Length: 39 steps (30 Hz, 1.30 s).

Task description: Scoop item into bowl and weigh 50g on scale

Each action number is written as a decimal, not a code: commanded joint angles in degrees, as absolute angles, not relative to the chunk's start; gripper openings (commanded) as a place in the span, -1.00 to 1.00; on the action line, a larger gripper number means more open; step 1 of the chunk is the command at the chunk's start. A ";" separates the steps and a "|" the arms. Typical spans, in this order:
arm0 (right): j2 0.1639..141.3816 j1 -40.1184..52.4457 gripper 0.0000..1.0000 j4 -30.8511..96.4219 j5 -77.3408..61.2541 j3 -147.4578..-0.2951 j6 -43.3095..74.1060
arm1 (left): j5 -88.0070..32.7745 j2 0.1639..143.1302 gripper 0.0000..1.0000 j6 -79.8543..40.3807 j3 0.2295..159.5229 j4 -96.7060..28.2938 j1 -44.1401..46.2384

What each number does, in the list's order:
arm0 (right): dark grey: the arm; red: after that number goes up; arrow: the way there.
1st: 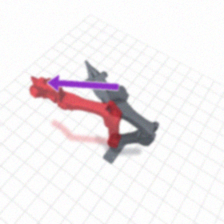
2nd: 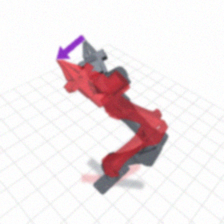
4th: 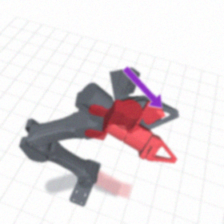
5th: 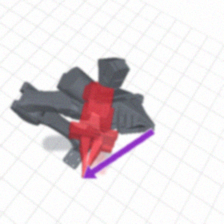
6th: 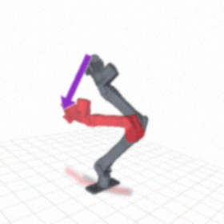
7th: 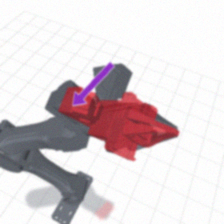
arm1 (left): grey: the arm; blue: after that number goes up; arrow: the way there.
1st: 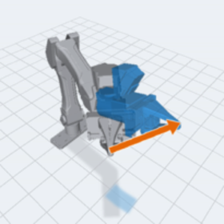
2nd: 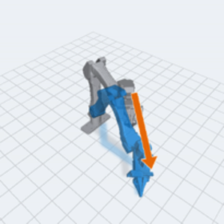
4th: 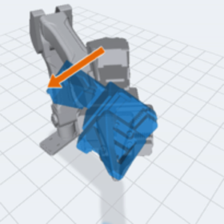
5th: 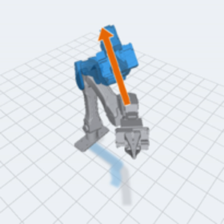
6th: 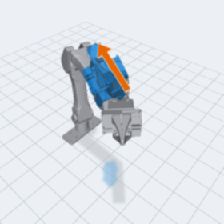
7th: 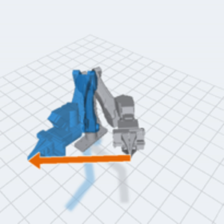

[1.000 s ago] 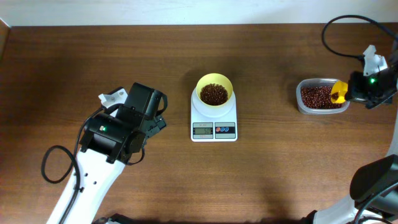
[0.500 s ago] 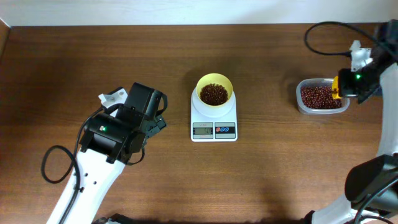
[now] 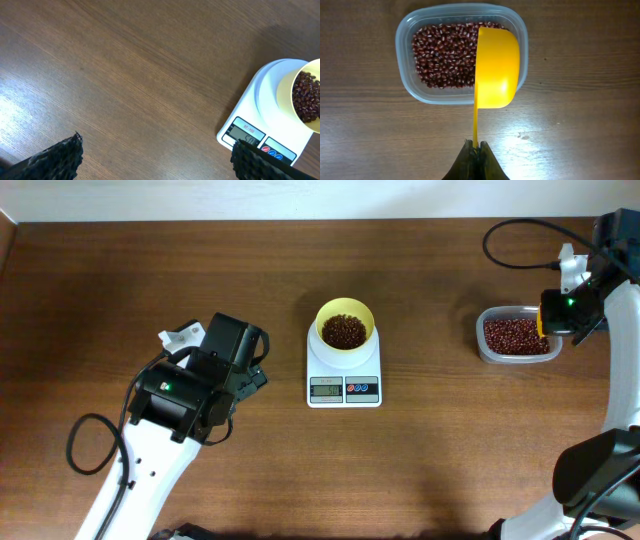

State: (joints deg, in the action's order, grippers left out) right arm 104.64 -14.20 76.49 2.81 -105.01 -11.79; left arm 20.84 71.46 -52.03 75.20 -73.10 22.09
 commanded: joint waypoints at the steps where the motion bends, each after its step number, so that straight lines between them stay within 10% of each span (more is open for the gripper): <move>1: 105.34 -13.13 -0.92 76.23 4.51 -106.04 -12.21 | 21.37 70.78 0.98 -51.96 75.31 -73.17 21.85; 39: 68.23 -29.45 -0.92 96.20 -23.33 -105.89 -8.78 | 21.39 70.78 0.98 -51.96 75.31 -73.17 21.85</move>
